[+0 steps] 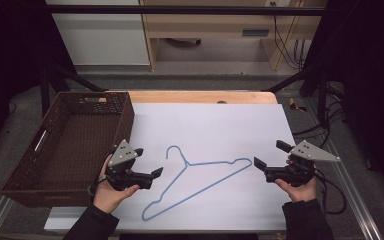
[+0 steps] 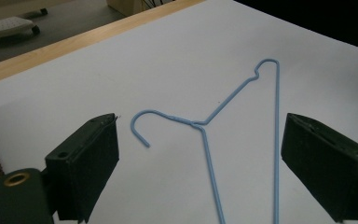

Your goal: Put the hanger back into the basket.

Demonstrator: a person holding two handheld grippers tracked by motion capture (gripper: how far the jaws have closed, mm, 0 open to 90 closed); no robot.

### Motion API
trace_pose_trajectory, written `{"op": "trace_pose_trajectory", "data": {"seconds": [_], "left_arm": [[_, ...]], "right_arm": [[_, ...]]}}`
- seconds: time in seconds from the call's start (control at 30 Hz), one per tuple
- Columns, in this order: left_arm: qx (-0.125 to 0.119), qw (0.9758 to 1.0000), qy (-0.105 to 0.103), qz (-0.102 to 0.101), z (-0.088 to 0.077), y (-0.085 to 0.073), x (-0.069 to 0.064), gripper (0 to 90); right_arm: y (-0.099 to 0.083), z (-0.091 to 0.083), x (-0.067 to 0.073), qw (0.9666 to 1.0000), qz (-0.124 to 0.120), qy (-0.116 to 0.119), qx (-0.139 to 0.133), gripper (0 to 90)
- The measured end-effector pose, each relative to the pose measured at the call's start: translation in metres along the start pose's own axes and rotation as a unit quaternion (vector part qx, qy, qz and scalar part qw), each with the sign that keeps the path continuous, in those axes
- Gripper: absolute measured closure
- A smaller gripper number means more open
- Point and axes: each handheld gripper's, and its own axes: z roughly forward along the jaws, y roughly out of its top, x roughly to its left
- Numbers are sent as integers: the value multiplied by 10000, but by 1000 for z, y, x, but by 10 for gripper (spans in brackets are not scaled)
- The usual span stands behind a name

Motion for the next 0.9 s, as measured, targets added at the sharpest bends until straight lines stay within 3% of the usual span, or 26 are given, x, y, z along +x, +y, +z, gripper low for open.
{"op": "trace_pose_trajectory", "data": {"seconds": [0.37,0.7,0.9], "left_arm": [[689,9974,-154,112,38,2,-9,139],[1351,9902,-264,215,69,-1,-10,178],[1602,9864,-310,188,84,-8,-10,261]], "right_arm": [[-1,4,4,10000,-17,13,59,18],[-1,5,4,10000,-12,19,58,22],[-1,6,5,10000,-11,31,80,24]]}}
